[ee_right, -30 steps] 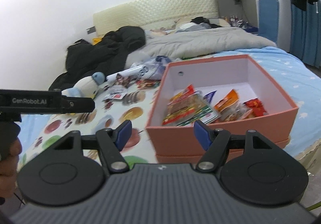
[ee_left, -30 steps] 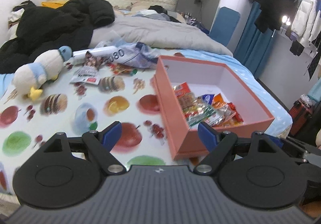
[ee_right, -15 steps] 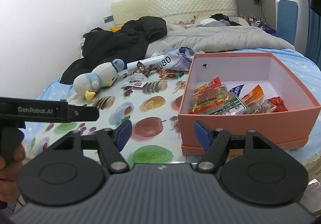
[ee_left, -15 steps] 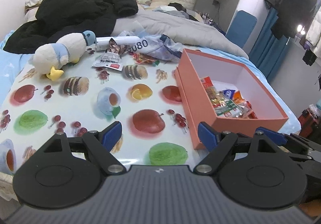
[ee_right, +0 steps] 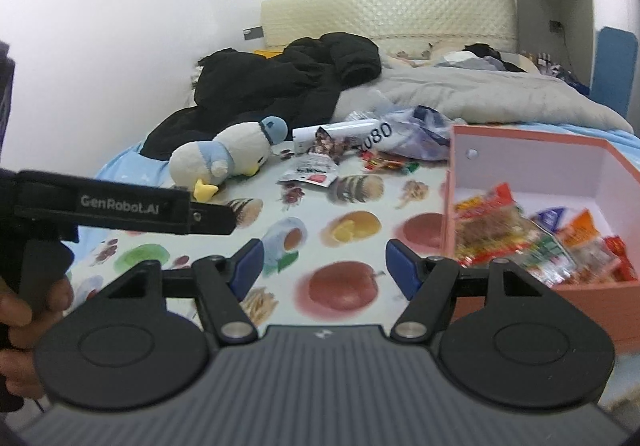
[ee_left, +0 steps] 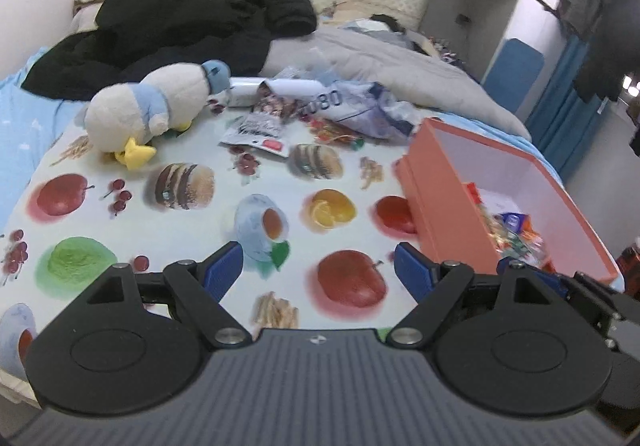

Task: Organize snacks
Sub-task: 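Withdraw both grippers and move them to the remaining snacks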

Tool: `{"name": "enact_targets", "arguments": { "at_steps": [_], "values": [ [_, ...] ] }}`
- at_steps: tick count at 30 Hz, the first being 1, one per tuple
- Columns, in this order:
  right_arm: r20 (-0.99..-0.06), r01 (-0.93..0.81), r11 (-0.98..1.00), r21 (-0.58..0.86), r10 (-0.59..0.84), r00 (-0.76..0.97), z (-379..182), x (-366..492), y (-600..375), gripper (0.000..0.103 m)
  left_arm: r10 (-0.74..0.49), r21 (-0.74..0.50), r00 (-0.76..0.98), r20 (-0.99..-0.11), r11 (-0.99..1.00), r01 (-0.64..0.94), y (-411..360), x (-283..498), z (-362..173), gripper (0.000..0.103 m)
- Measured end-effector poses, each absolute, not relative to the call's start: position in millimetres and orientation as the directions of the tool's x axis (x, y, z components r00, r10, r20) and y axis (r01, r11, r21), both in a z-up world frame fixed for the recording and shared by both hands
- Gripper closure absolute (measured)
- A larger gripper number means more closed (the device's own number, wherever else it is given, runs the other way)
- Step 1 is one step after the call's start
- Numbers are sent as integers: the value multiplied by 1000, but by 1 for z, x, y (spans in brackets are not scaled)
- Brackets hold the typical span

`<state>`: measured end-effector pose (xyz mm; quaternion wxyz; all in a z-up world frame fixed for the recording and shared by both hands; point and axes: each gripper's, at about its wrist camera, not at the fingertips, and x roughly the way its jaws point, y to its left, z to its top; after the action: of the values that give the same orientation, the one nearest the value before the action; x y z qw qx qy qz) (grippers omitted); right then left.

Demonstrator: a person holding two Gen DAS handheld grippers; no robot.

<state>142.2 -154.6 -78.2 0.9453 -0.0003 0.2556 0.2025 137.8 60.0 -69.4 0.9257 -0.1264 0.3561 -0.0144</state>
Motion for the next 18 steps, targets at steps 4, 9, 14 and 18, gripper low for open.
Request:
{"name": "enact_targets", "arguments": {
  "at_steps": [4,9,14,18],
  "values": [
    [-497,-359,928,103,361,789,-92,167,-138,34,-106,-252,743,-660,964,-87,78,166,-82,17],
    [-502,-281,954,102,293,814,-112,206,-125,34,-94,-263,749,-656,958,-110,106,216,-102,17],
    [-505,-195,975,102,220,835,-139,256,-108,34,-82,-262,746,-661,957,-127,126,276,-124,18],
    [-498,-147,980,133,194,845,-158,298,-95,34,-88,-283,765,-638,951,-126,137,322,-137,18]
  ]
}}
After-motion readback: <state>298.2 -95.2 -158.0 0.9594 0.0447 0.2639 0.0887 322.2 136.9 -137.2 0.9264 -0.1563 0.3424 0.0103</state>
